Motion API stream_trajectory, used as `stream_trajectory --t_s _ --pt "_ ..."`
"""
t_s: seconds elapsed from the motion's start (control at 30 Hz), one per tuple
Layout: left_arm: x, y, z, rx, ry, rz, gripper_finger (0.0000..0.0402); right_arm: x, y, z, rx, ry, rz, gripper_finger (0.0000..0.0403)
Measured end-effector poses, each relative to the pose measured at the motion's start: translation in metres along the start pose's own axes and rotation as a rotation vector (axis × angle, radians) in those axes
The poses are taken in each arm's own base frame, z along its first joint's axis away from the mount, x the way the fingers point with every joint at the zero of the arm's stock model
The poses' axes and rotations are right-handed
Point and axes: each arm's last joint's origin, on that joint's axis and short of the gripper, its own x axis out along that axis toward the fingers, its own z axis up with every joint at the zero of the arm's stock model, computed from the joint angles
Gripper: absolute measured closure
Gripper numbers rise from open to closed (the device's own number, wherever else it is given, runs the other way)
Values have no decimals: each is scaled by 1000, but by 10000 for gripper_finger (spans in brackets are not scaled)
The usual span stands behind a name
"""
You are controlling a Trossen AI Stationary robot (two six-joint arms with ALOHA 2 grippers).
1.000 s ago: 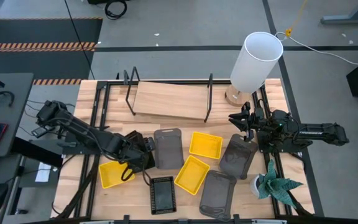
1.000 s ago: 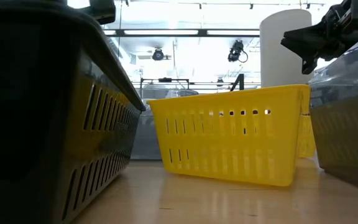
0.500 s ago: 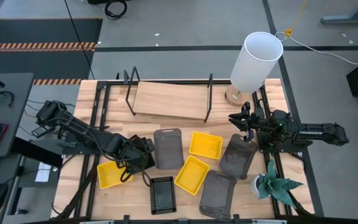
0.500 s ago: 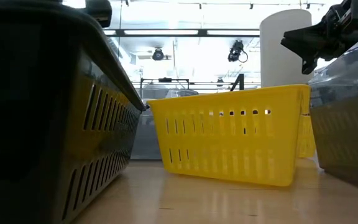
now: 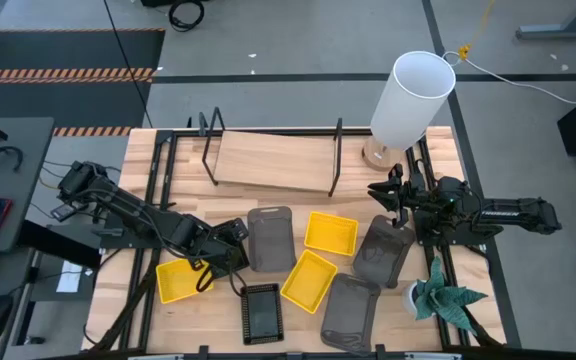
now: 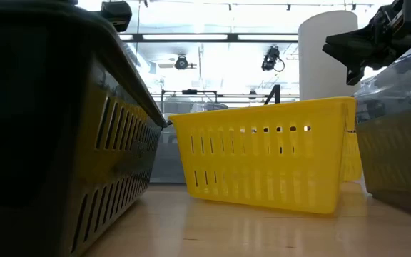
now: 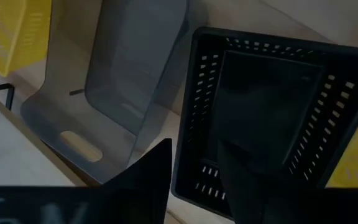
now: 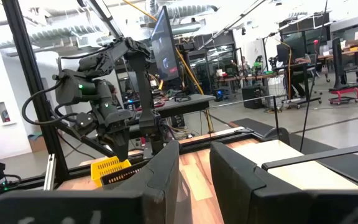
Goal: Stack baskets on shelf by color
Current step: Stack the bottom black basket on top of the other black baskets
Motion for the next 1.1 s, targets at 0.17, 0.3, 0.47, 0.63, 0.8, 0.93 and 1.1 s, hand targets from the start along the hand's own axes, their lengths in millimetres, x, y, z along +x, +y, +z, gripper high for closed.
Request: stream_trajectory --t_s 0.17,0.3,0.47,0.63,0.8,0.93,1.1 --pt "-1 4 9 -144 -139 -29 282 0 0 0 0 0 0 306" --pt "-2 7 25 -278 -329 -99 287 0 0 0 0 0 0 306" --pt "3 -8 51 -199 -405 -98 284 0 0 0 0 0 0 306" --pt "13 -30 76 -42 -407 -55 264 0 0 0 0 1 0 306" --pt "20 -49 89 63 -358 -7 228 0 0 0 0 0 0 306" --pt "29 -59 97 106 -350 -19 205 0 0 0 0 0 0 306" --pt "43 -68 108 159 -354 -12 200 0 0 0 0 0 0 306"
